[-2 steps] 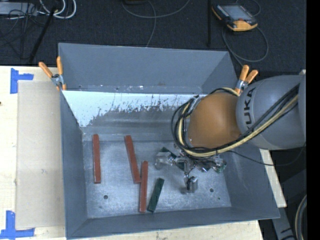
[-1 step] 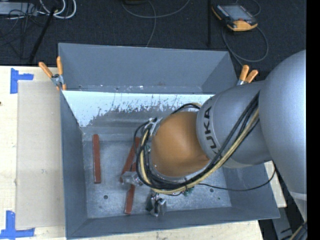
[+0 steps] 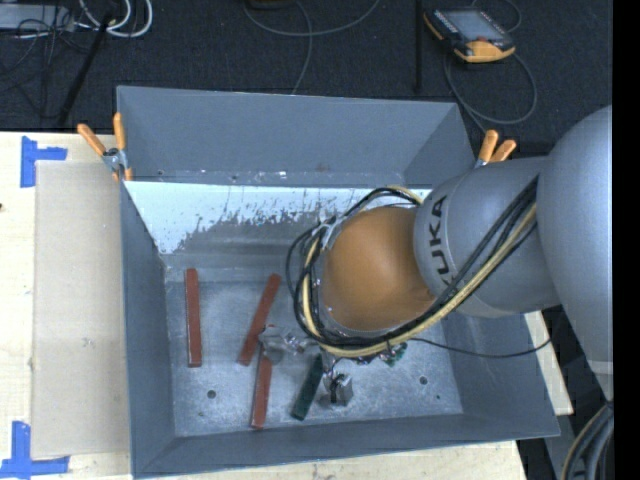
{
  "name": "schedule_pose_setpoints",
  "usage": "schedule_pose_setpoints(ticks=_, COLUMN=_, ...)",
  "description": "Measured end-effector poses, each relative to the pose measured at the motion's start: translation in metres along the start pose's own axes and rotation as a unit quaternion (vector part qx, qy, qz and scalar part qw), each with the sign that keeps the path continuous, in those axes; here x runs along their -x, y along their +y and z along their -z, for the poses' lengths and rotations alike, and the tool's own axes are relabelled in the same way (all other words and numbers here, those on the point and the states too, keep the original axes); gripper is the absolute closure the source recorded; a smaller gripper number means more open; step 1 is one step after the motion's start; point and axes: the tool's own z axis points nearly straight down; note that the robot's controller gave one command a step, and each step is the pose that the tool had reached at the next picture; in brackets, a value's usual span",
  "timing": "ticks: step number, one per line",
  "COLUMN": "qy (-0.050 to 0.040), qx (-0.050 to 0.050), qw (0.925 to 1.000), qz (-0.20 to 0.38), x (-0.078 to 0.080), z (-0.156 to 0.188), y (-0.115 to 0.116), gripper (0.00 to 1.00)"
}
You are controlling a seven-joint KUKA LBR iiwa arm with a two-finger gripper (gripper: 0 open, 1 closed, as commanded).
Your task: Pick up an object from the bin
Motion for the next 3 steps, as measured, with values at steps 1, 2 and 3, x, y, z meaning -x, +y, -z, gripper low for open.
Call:
schedule_pose_setpoints(ticks=1, qy=0.0024, qx=0.001, qw=1.0, qz=0.007, x=-0.04, z=0.0, y=-0.04, gripper=0.0)
schedule_pose_setpoints(ticks=2, qy=0.0012, qx=0.001, qw=1.0, qz=0.007, x=-0.038, z=0.0, y=-0.039, gripper=1.0)
schedule_pose_setpoints(ticks=3, qy=-0.0014, qx=-0.002, qw=0.998, qz=0.063, x=-0.032, z=0.171, y=-0.041, gripper=1.0)
